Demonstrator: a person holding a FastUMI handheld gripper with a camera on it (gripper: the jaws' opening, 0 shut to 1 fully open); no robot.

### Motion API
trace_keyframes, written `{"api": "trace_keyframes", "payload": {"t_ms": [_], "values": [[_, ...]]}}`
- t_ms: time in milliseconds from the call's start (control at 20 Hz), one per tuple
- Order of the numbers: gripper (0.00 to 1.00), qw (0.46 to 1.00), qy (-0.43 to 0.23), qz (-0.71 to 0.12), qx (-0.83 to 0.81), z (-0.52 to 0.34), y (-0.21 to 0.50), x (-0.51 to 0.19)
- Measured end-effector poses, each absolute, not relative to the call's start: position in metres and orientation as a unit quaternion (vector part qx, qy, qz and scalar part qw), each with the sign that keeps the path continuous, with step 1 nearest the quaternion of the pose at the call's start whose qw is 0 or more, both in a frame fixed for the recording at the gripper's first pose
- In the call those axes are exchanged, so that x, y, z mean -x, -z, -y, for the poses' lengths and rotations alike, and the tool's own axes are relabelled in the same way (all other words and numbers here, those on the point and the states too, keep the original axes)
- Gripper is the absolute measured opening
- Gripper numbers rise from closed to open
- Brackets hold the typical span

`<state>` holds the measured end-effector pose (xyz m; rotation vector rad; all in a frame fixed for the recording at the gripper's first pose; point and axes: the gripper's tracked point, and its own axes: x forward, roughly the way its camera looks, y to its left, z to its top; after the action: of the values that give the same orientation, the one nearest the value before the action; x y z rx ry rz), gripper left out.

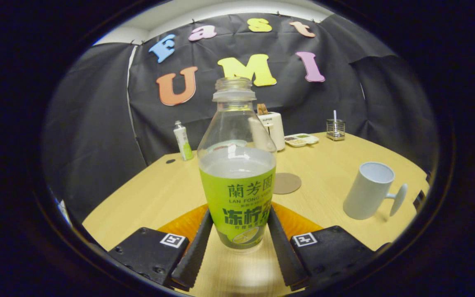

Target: Take the bottle from table, then pour the juice into the cup, finally place the bottle on the coaster

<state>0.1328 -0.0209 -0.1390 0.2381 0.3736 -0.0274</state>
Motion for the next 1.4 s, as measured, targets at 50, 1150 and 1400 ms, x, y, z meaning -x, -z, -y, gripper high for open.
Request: {"api": "trace_keyframes", "payload": {"t_ms": [50,1150,1400], "values": [[0.8,0.973,0.008,-0.181,-0.14,0.019,0.135,-0.134],[0.79,0.796,-0.058,-0.129,-0.589,0.036,0.084,-0.158],[0.79,0.756,-0.057,-0.13,-0.639,0.045,0.079,-0.163]]}}
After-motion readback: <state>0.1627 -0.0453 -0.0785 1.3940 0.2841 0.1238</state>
